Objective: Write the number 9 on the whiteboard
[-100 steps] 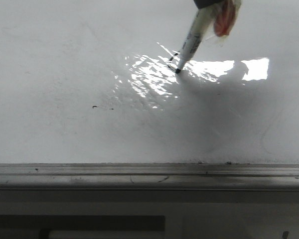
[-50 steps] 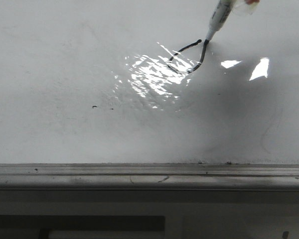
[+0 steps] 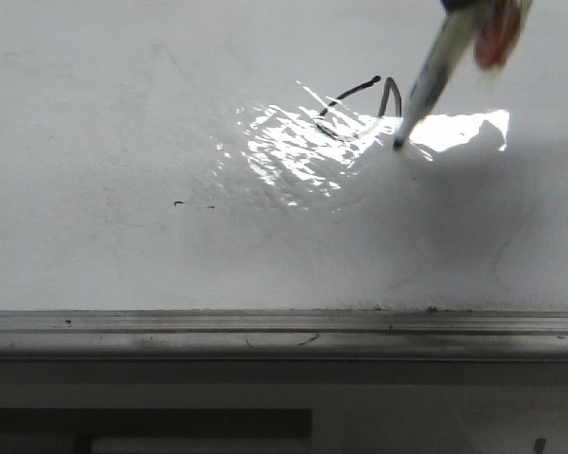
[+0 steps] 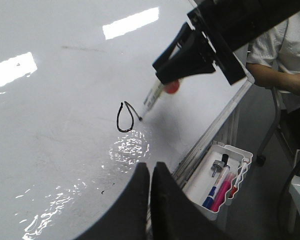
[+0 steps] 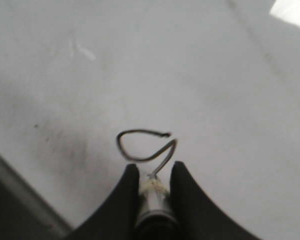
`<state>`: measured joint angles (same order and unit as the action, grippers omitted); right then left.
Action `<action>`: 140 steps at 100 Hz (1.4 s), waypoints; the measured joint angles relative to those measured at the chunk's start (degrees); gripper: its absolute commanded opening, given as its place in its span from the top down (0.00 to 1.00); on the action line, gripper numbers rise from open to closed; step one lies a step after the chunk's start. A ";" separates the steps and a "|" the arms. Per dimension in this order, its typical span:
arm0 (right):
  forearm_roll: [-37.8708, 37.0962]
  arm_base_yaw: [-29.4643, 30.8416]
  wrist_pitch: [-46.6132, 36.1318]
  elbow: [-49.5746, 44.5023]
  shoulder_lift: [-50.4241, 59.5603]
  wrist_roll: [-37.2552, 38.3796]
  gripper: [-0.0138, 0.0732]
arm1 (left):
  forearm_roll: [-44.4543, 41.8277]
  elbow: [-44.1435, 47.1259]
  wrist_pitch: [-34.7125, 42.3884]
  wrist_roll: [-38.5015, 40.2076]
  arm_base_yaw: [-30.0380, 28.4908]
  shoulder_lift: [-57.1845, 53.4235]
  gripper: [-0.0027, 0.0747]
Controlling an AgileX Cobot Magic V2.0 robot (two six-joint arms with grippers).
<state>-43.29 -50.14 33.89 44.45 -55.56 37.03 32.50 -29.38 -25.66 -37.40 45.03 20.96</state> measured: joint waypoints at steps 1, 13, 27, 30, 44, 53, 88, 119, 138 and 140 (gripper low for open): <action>0.62 -0.21 0.00 -0.48 0.00 0.00 0.91 | 0.00 0.00 0.00 0.00 0.00 0.00 0.99; 4.55 -3.74 0.00 -4.52 0.00 0.88 0.91 | 0.00 0.00 0.00 0.00 0.00 0.00 0.99; 5.34 -5.25 0.00 -5.88 0.00 1.71 0.91 | 0.00 0.00 0.00 0.00 0.00 0.00 0.99; 5.34 -5.25 0.08 -5.88 0.11 1.71 0.91 | 0.00 0.00 0.00 0.00 0.00 0.00 0.99; 5.49 -6.62 1.27 -4.06 1.34 1.54 0.91 | 0.00 0.00 -0.10 0.00 0.00 0.00 0.92; 4.86 -9.56 1.41 -1.19 3.27 0.59 0.91 | 0.00 0.00 -0.71 0.00 0.00 1.29 0.72; 4.64 -22.74 0.86 2.71 4.62 -4.44 0.92 | 10.08 -3.42 -5.02 -12.23 0.00 19.18 0.47; 4.64 -23.45 -0.62 2.71 4.62 -6.01 0.92 | 26.41 -9.12 -8.18 -32.64 0.10 33.19 0.47; 4.64 -23.45 -2.70 2.71 2.87 -6.01 0.92 | 29.90 -11.57 -11.24 -37.80 0.10 37.61 0.50; 4.64 -23.45 -2.87 2.71 2.61 -6.01 0.92 | 30.06 -11.69 -11.35 -37.96 0.10 37.91 0.51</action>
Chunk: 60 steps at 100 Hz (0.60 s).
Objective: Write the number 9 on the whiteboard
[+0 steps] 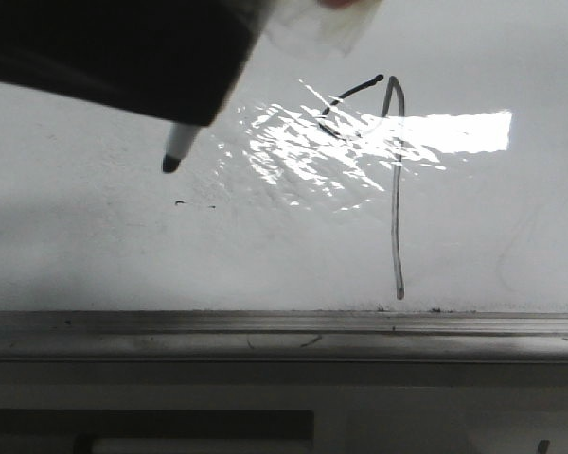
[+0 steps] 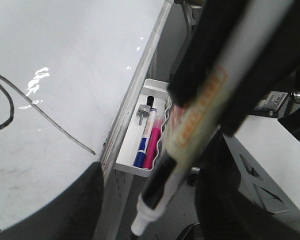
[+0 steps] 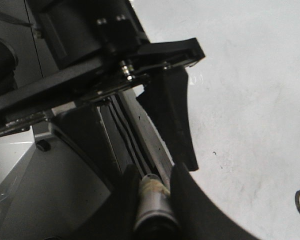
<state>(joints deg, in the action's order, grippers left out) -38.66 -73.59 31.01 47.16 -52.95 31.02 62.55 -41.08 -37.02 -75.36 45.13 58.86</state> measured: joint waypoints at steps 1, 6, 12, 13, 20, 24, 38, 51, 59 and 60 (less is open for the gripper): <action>0.00 0.00 0.02 0.00 -0.26 0.00 0.92 | -0.01 -0.12 0.00 -0.14 0.00 0.17 0.52; 0.00 0.00 -0.13 0.00 -1.18 -0.10 0.92 | 0.12 -0.39 -0.12 -0.28 0.00 0.58 0.55; -0.26 0.00 -0.60 0.00 -2.17 -0.10 0.92 | 0.12 -0.39 -0.41 -0.39 0.00 0.87 0.62; -0.38 0.00 -0.61 0.00 -2.27 -0.10 0.92 | 0.12 -0.39 -0.51 -0.50 0.00 0.87 0.65; -0.77 0.00 -1.21 0.00 -3.00 -0.21 0.92 | 0.00 -0.39 -1.51 -0.61 0.00 1.10 0.78; -1.13 0.00 -1.21 0.00 -3.25 -0.21 0.91 | 0.00 -0.39 -1.90 -0.61 0.00 1.34 0.86; -0.26 0.00 -1.21 0.00 -3.46 0.20 0.91 | -2.02 -0.52 -3.00 -3.02 0.11 1.32 0.99; 0.43 0.00 -1.50 0.00 -3.69 0.30 0.91 | -3.11 -0.63 -3.93 -3.64 0.11 1.32 0.99; 0.64 0.00 -1.75 0.00 -3.68 0.30 0.91 | -3.67 -0.70 -4.31 -3.64 0.11 1.32 0.99; 0.64 0.00 -1.75 0.00 -3.68 0.30 0.91 | -3.77 -0.70 -4.31 -3.64 0.11 1.32 0.99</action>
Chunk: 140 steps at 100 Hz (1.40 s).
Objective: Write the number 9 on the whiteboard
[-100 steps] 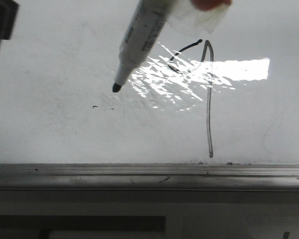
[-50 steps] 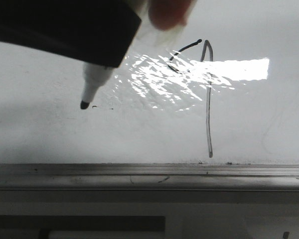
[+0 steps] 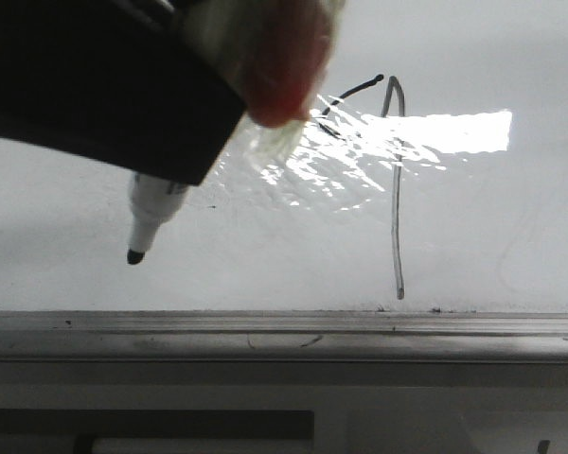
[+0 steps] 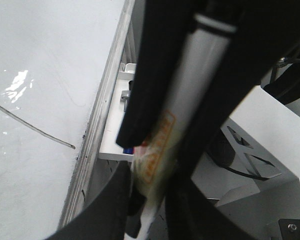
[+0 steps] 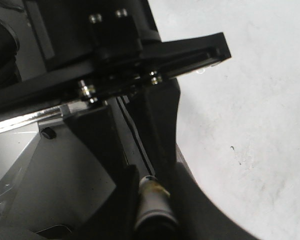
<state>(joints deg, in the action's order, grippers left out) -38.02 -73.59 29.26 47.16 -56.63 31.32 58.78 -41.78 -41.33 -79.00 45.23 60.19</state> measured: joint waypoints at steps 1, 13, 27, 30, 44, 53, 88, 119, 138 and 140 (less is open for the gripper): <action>0.00 0.00 -0.13 0.00 0.00 0.02 0.91 | 0.01 0.00 -0.10 0.00 0.00 0.00 0.99; 0.00 0.00 -0.20 0.00 0.00 0.02 0.85 | -0.19 -0.05 -0.06 0.00 0.00 0.00 0.99; -0.64 0.00 -0.09 0.00 0.00 0.02 0.49 | 0.01 -0.14 -0.92 0.27 0.00 0.00 0.99; -1.14 0.00 0.07 0.00 0.00 -0.11 0.38 | 0.25 -0.14 -1.28 0.79 0.00 0.00 0.99; -3.12 0.00 1.96 1.41 2.24 -0.31 0.16 | 0.35 -0.14 0.20 2.54 0.00 0.03 0.99; -5.24 -0.04 4.09 3.08 4.81 -0.31 0.20 | 0.49 -0.03 0.29 2.88 0.00 0.03 0.99; -8.75 -0.04 8.38 4.76 17.26 -0.39 0.77 | 1.40 6.33 3.37 3.01 0.00 0.03 0.99; -8.98 -0.04 11.19 4.76 20.69 -0.39 0.90 | 11.56 8.80 20.94 12.49 0.00 0.03 0.99; -8.98 -0.04 12.89 4.76 20.69 -0.09 0.90 | 14.72 8.80 34.95 20.54 0.00 1.89 0.99; -8.98 -0.04 13.00 4.76 20.69 -0.09 0.90 | 15.11 8.80 35.44 20.69 0.00 2.32 0.99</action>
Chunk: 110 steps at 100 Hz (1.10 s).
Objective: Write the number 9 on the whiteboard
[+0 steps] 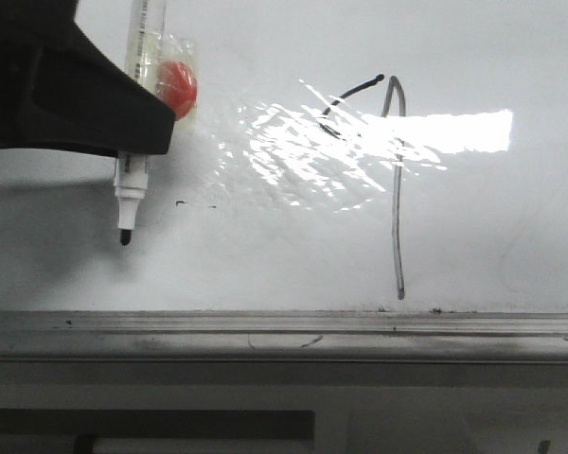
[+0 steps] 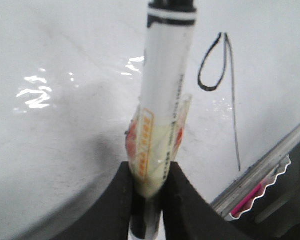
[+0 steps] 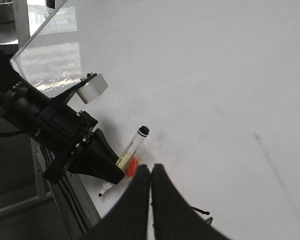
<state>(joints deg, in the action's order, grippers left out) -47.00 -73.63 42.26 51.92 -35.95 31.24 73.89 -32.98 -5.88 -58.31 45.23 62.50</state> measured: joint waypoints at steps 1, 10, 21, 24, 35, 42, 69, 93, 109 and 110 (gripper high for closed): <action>0.00 0.00 -0.01 0.00 0.00 0.13 0.90 | 0.31 0.00 0.26 0.00 0.00 0.30 0.99; 0.00 0.00 0.03 0.00 0.00 0.13 0.90 | 2.26 0.00 1.89 0.35 0.00 2.69 0.99; 0.00 0.00 0.12 0.00 0.00 0.13 0.90 | 5.02 -0.11 3.75 0.59 0.11 4.50 0.99; 0.00 0.00 0.12 0.00 0.00 0.13 0.90 | 5.38 -0.11 3.83 0.73 0.22 4.76 0.99; 0.00 0.00 0.12 0.00 0.00 0.13 0.90 | 6.17 -0.20 5.01 0.82 0.44 5.13 0.99; 0.00 0.00 0.25 0.00 0.00 0.13 0.90 | 6.40 -0.35 5.88 0.82 0.68 5.27 0.99; 0.00 0.00 1.90 0.00 0.00 0.13 0.90 | 6.26 -2.67 8.13 0.86 0.68 5.57 0.99; 0.00 0.00 2.14 0.00 0.00 0.13 0.90 | 5.47 -3.44 8.39 0.86 0.82 7.22 0.97; 0.00 0.00 2.14 0.00 0.00 0.23 0.90 | 6.30 -4.05 7.84 0.86 1.02 8.63 0.63; 0.00 0.00 2.14 0.00 0.00 0.23 0.90 | 6.32 -4.16 7.70 0.86 1.02 8.63 0.61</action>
<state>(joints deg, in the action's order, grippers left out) -47.00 -73.63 44.40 51.92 -35.95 31.47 80.21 -37.15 1.82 -57.45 46.26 71.13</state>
